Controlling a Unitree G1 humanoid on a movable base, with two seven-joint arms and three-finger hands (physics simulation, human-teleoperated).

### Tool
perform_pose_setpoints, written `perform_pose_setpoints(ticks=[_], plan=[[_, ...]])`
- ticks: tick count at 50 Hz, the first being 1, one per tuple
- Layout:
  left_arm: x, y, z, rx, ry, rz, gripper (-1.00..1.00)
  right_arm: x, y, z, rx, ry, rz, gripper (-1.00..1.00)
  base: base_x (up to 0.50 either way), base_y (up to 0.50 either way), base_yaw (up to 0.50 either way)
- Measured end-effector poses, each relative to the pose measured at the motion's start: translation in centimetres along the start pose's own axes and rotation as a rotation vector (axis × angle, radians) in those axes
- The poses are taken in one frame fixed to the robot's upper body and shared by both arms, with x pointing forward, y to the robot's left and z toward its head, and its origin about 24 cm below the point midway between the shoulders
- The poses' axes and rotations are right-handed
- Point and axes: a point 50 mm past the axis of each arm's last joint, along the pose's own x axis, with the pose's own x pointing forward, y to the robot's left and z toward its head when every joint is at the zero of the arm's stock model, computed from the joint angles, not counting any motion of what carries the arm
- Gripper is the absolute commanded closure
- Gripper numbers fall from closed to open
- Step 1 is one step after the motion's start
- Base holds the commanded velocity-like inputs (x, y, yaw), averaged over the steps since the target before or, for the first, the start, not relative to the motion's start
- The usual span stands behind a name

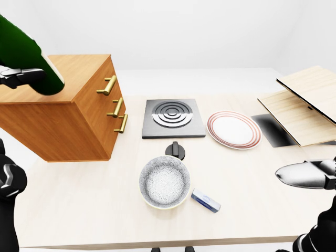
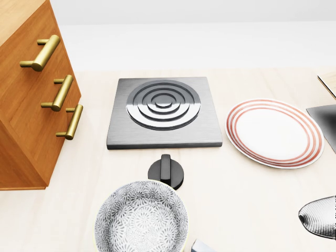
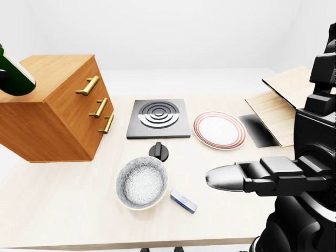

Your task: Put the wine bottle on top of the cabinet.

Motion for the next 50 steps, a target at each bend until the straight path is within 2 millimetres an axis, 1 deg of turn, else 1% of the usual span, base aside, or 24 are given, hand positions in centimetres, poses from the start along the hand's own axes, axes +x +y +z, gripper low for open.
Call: perform_pose_setpoints(ticks=[1, 3, 4, 6, 8, 14, 16, 20, 21, 24, 25, 34, 35, 36, 37, 38, 39, 45, 49, 50], plan=[[0.01, -0.01, -0.01, 0.000, 0.001, 0.002, 0.67, -0.01, 0.01, -0.01, -0.001, 0.001, 0.001, -1.00, 0.00, 0.00, 0.00], [0.02, 0.01, -0.03, -0.001, 0.002, 0.006, 0.48, -0.06, 0.05, -0.09, -0.002, 0.007, 0.004, -1.00, 0.00, 0.00, 0.00], [0.02, 0.01, -0.05, -0.002, 0.002, 0.008, 0.43, -0.09, 0.07, -0.13, -0.003, 0.010, 0.005, -1.00, 0.00, 0.00, 0.00], [0.03, 0.01, -0.14, -0.006, 0.004, 0.012, 0.43, -0.13, 0.10, -0.16, -0.006, 0.014, 0.008, -1.00, 0.00, 0.00, 0.00], [0.03, 0.00, -0.34, -0.009, 0.009, 0.015, 0.36, -0.16, 0.12, -0.14, -0.010, 0.014, 0.010, -1.00, 0.00, 0.00, 0.00], [0.04, 0.05, -0.30, -0.009, 0.010, 0.022, 0.32, -0.19, 0.13, -0.02, -0.021, 0.011, 0.016, -1.00, 0.00, 0.00, 0.00], [0.03, 0.07, -0.31, -0.009, 0.010, 0.024, 0.34, -0.21, 0.13, -0.02, -0.024, 0.012, 0.017, -1.00, 0.00, 0.00, 0.00], [0.00, 0.13, -0.38, -0.008, 0.013, 0.026, 0.33, -0.24, 0.14, -0.01, -0.029, 0.013, 0.019, -1.00, 0.00, 0.00, 0.00], [-0.01, 0.14, -0.40, -0.008, 0.014, 0.027, 0.26, -0.24, 0.13, 0.01, -0.030, 0.013, 0.020, -1.00, 0.00, 0.00, 0.00], [-0.04, 0.19, -0.45, -0.009, 0.015, 0.029, 0.16, -0.23, 0.13, 0.10, -0.035, 0.009, 0.021, -1.00, 0.00, 0.00, 0.00], [-0.04, 0.21, -0.48, -0.009, 0.016, 0.030, 0.05, -0.23, 0.12, 0.12, -0.036, 0.007, 0.021, -1.00, 0.00, 0.00, 0.00], [-0.11, 0.33, -0.57, -0.012, 0.018, 0.036, 0.04, -0.24, 0.11, 0.29, -0.044, 0.001, 0.022, -1.00, 0.00, 0.00, 0.00], [-0.12, 0.35, -0.58, -0.013, 0.018, 0.036, -0.02, -0.23, 0.11, 0.31, -0.045, 0.000, 0.022, -1.00, 0.00, 0.00, 0.00], [-0.13, 0.36, -0.59, -0.013, 0.018, 0.036, -0.02, -0.23, 0.10, 0.32, -0.045, 0.000, 0.023, -1.00, 0.00, 0.00, 0.00], [-0.14, 0.37, -0.61, -0.013, 0.018, 0.036, -0.11, -0.23, 0.10, 0.34, -0.046, -0.001, 0.023, -1.00, 0.00, 0.00, 0.00], [-0.14, 0.37, -0.62, -0.014, 0.018, 0.036, -0.14, -0.23, 0.10, 0.35, -0.047, -0.002, 0.023, -1.00, 0.00, 0.00, 0.00], [-0.15, 0.39, -0.64, -0.013, 0.019, 0.036, -0.10, -0.23, 0.10, 0.37, -0.047, -0.002, 0.023, -1.00, 0.00, 0.00, 0.00], [-0.22, 0.48, -0.78, -0.014, 0.021, 0.037, -0.18, -0.21, 0.11, 0.48, -0.051, -0.008, 0.024, -1.00, 0.00, 0.00, 0.00], [-0.28, 0.58, -0.75, -0.024, 0.013, 0.041, -0.28, -0.21, 0.11, 0.51, -0.052, -0.009, 0.025, -1.00, 0.00, 0.00, 0.00], [-0.29, 0.60, -0.75, -0.026, 0.012, 0.042, -0.33, -0.22, 0.10, 0.51, -0.053, -0.008, 0.025, -1.00, 0.00, 0.00, 0.00]])
